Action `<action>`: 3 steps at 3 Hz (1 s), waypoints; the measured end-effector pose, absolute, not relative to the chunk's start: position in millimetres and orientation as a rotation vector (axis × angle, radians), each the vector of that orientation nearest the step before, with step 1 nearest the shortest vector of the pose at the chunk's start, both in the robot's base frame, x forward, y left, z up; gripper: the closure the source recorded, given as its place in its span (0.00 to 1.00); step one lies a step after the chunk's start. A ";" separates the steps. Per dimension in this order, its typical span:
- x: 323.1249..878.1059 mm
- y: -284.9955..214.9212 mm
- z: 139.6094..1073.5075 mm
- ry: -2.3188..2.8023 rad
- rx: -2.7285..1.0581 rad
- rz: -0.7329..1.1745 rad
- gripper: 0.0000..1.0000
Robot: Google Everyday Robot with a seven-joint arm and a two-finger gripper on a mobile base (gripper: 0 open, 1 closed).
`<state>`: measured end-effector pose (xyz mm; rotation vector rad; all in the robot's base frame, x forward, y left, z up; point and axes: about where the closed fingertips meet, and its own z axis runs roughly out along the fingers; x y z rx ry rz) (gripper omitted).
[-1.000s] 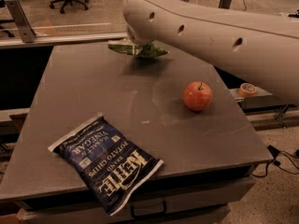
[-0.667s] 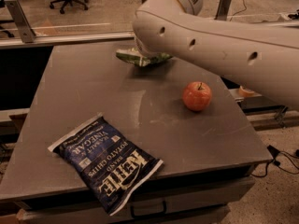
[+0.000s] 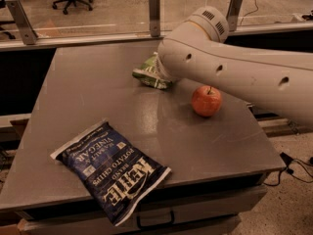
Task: Move green jalapeno chip bag near apple
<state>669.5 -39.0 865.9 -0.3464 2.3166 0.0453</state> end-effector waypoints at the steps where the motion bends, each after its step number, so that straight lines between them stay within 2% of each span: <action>1: 674.1 -58.7 865.4 2.311 -0.280 0.075 1.00; 3: 673.1 -90.8 874.4 2.327 -0.203 0.065 1.00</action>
Offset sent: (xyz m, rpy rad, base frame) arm 0.0111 -0.0635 0.0121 0.0632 -0.0069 -0.1114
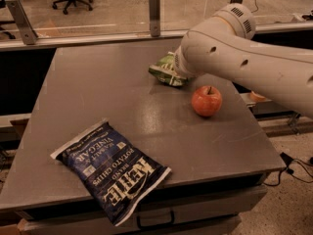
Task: Move green jalapeno chip bag near apple
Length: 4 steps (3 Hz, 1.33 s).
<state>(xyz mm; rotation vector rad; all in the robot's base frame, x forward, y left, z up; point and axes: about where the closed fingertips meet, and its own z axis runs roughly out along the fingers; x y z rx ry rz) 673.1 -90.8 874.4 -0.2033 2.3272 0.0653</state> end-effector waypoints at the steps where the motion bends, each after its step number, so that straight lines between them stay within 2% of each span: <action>1: 667.7 -97.8 880.7 2.351 -0.173 0.081 1.00; 2: 662.9 -101.4 883.1 2.386 -0.149 0.095 0.85; 4: 656.1 -102.8 880.1 2.451 -0.116 0.099 0.38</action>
Offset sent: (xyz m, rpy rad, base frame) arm -0.0169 -0.0171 0.0128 0.0531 0.1074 -0.0551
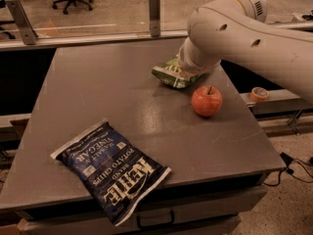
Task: Move green jalapeno chip bag near apple
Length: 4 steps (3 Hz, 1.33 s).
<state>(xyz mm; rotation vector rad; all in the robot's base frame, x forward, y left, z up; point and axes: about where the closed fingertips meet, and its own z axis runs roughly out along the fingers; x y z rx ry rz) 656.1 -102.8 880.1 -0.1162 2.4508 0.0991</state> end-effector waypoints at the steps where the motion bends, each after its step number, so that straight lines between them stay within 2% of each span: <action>1: 654.4 -104.9 880.0 2.477 -0.100 0.076 0.15; 2: 650.9 -109.0 882.1 2.504 -0.075 0.020 0.00; 4: 649.6 -102.2 883.6 2.496 -0.113 0.056 0.00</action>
Offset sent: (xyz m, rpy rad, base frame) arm -0.0100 -0.0138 0.0053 -0.0948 0.0791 -0.0963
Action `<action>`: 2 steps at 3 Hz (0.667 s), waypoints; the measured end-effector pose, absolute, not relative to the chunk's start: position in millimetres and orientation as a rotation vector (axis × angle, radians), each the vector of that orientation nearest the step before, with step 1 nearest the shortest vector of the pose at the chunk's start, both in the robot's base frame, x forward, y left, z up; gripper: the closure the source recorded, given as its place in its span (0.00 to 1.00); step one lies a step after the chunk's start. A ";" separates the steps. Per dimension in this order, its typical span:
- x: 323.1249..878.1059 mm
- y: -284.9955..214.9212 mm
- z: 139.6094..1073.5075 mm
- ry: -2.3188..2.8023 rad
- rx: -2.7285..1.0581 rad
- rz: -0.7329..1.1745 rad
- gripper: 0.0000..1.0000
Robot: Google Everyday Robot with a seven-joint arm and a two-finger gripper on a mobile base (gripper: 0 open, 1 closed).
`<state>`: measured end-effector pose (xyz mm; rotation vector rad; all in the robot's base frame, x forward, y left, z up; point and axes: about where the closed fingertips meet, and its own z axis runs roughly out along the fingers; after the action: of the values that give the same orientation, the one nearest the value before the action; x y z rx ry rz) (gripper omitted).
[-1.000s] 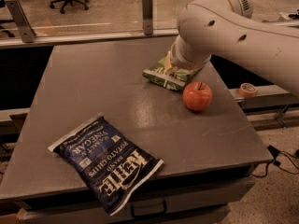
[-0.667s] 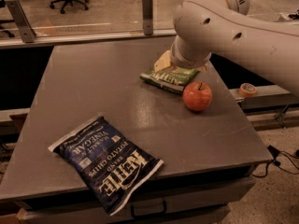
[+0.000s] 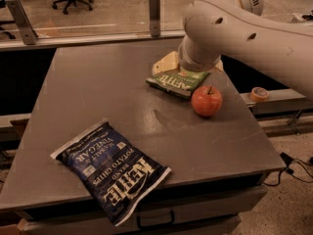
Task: Move green jalapeno chip bag near apple
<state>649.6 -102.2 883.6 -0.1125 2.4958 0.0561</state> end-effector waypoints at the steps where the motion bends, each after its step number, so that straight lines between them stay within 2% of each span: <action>1: 661.7 -135.7 899.5 2.476 -0.079 0.123 0.00; 2: 677.6 -200.1 945.5 2.405 -0.018 0.202 0.00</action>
Offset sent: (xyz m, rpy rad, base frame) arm 0.0587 -0.1643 0.2019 0.3257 -0.2761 0.0250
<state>677.6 -200.1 945.5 -0.0184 2.4050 0.2017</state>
